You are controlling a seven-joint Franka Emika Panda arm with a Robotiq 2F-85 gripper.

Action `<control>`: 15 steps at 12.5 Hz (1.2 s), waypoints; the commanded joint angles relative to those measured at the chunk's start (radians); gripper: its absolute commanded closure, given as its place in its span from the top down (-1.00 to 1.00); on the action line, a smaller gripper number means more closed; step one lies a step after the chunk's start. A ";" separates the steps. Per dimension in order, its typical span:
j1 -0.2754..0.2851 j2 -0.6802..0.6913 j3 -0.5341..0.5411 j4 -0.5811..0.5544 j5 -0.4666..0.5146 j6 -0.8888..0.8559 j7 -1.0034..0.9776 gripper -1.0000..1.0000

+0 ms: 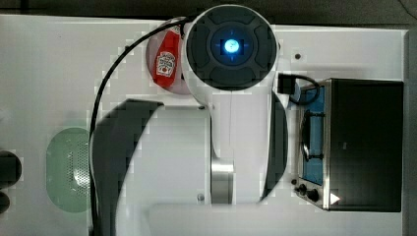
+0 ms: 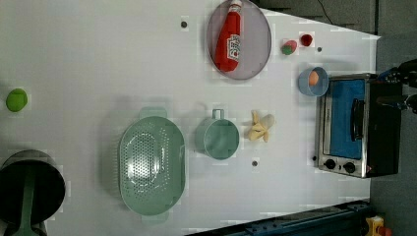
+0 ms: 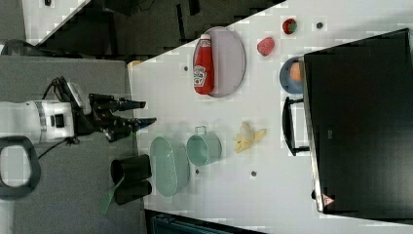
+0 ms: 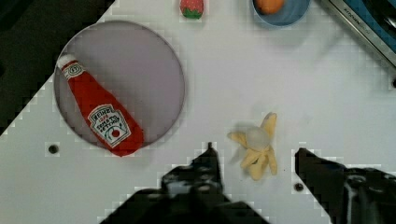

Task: Pick banana from table and place on oven.

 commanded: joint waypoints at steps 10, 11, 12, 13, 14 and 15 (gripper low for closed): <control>-0.026 -0.340 -0.022 -0.476 0.020 0.106 0.077 1.00; -0.025 -0.311 -0.019 -0.511 0.020 0.169 0.077 1.00; -0.024 -0.279 -0.016 -0.549 0.020 0.239 0.077 1.00; -0.024 -0.245 -0.013 -0.585 0.020 0.315 0.077 1.00; -0.024 -0.209 -0.010 -0.620 0.020 0.394 0.077 1.00; -0.024 -0.171 -0.008 -0.653 0.020 0.465 0.077 1.00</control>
